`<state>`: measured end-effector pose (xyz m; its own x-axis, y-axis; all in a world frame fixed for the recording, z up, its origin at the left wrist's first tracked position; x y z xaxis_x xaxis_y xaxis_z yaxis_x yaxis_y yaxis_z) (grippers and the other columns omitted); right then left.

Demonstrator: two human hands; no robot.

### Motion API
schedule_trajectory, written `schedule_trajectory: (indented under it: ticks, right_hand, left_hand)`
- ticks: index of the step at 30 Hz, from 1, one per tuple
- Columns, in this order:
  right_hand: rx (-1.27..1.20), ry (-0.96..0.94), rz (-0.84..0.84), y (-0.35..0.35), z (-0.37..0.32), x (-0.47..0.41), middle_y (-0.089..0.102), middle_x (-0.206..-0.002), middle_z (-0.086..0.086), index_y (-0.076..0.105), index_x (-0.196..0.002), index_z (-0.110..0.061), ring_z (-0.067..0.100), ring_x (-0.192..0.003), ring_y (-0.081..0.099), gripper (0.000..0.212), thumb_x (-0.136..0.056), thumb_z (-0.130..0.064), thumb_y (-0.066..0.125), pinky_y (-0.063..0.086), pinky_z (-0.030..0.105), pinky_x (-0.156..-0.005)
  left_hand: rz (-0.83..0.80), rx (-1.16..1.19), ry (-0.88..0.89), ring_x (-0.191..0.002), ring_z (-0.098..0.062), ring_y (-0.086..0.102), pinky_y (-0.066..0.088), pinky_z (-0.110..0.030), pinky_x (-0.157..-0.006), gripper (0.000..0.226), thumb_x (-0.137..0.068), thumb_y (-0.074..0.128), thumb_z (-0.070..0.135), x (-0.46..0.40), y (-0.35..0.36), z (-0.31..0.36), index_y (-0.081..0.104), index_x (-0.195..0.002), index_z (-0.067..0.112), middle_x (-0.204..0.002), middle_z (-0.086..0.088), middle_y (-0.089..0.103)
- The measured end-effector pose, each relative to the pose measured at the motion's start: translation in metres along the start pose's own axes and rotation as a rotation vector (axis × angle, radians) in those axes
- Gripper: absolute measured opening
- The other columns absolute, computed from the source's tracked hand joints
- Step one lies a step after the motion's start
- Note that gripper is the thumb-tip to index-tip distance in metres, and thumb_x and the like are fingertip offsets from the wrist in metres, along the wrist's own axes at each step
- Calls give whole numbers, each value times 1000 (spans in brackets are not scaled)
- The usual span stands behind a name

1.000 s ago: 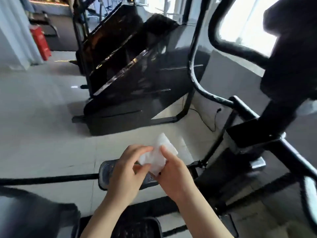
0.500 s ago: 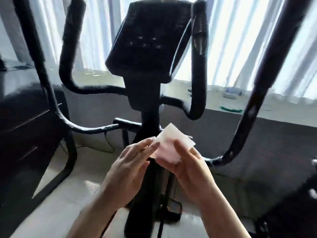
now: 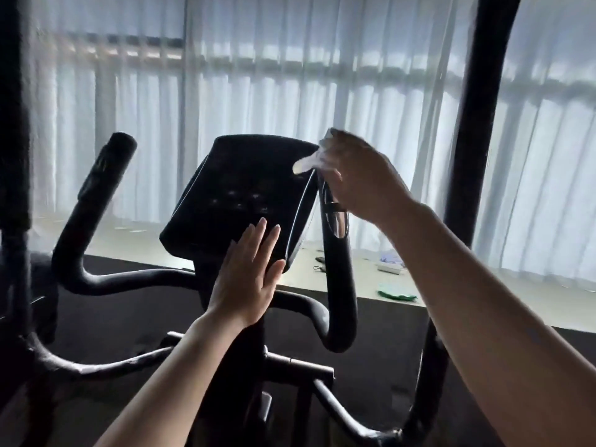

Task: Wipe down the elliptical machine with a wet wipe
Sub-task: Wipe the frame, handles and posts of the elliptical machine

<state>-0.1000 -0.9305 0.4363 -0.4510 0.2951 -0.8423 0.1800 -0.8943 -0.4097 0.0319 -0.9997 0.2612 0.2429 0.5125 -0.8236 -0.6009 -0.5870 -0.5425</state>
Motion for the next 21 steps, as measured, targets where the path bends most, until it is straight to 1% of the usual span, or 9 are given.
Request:
schedule_trajectory:
  ticks: [2, 4, 7, 11, 13, 15, 16, 18, 21]
  right_hand:
    - [54, -106, -95, 13, -4, 11, 69, -115, 9, 72, -107, -9, 25, -118, 60, 34, -93, -19, 43, 42, 32, -105]
    - [66, -148, -166, 16, -12, 28, 66, -122, 12, 70, -111, -5, 28, -122, 57, 36, -89, -17, 45, 39, 35, -108]
    - [127, -323, -155, 16, -37, 53, 72, -106, 2, 74, -94, -12, 20, -119, 59, 20, -88, -10, 55, 33, 31, -113]
    - [116, -375, -244, 15, -62, 89, 74, -94, -3, 74, -85, -15, 17, -105, 67, 25, -87, -18, 49, 38, 31, -108]
    - [38, -356, -312, 3, -68, 89, 73, -90, -1, 73, -83, -15, 19, -99, 68, 27, -88, -21, 47, 50, 35, -100]
    - [13, -326, -240, -16, -65, 63, 70, -87, 6, 73, -87, -15, 26, -94, 68, 22, -91, -14, 51, 58, 44, -81]
    - [28, -286, -171, -22, -60, 44, 68, -85, 7, 73, -93, -16, 28, -91, 67, 21, -92, -8, 53, 58, 46, -78]
    - [26, -152, -33, -27, -38, 11, 66, -89, 5, 72, -102, -15, 26, -93, 63, 24, -97, -15, 48, 53, 43, -87]
    - [-175, -31, 2, -5, -18, 14, 66, -106, 12, 67, -109, -13, 22, -106, 60, 32, -103, -29, 40, 47, 29, -99]
  left_hand:
    - [18, -111, 46, -149, -11, -7, 1, -37, -121, 63, -98, 23, 49, 6, 16, -9, 4, -154, 25, -163, 0, 2]
    - [41, -170, 86, -150, -13, -5, -3, -34, -120, 62, -100, 26, 45, 9, 19, -14, 8, -155, 22, -163, -4, 7]
    - [78, -191, 130, -151, -14, -3, -5, -32, -121, 61, -101, 27, 44, 8, 17, -17, 15, -155, 20, -163, -4, 8]
    - [35, -204, 165, -151, -17, -3, -6, -34, -121, 62, -100, 27, 45, 11, 20, -23, 10, -156, 24, -164, -3, 2]
    - [33, -187, 173, -151, -17, -4, -8, -34, -120, 62, -99, 29, 45, 11, 22, -24, 9, -155, 26, -164, 0, -4]
    - [35, -159, 168, -151, -15, -5, -8, -33, -120, 62, -99, 31, 44, 9, 21, -24, 12, -155, 26, -164, 3, -7]
    - [36, -147, 163, -151, -15, -5, -8, -33, -120, 61, -99, 31, 44, 8, 21, -24, 15, -154, 26, -164, 3, -6]
    - [31, -139, 155, -151, -15, -4, -8, -33, -120, 57, -101, 27, 46, 8, 20, -23, 20, -154, 25, -164, 1, -2]
    - [25, -130, 154, -151, -14, -5, -9, -32, -120, 56, -102, 24, 45, 9, 18, -23, 21, -153, 24, -164, 2, -2]
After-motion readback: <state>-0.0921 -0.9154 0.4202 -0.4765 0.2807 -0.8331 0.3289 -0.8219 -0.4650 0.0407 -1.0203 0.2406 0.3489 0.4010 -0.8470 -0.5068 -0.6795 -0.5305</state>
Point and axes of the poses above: each hand's wrist, its own x-axis away from the middle knuckle, its own y-axis out of the palm, z = x × y, the point moved 7 cm from there along -x, towards the middle knuckle
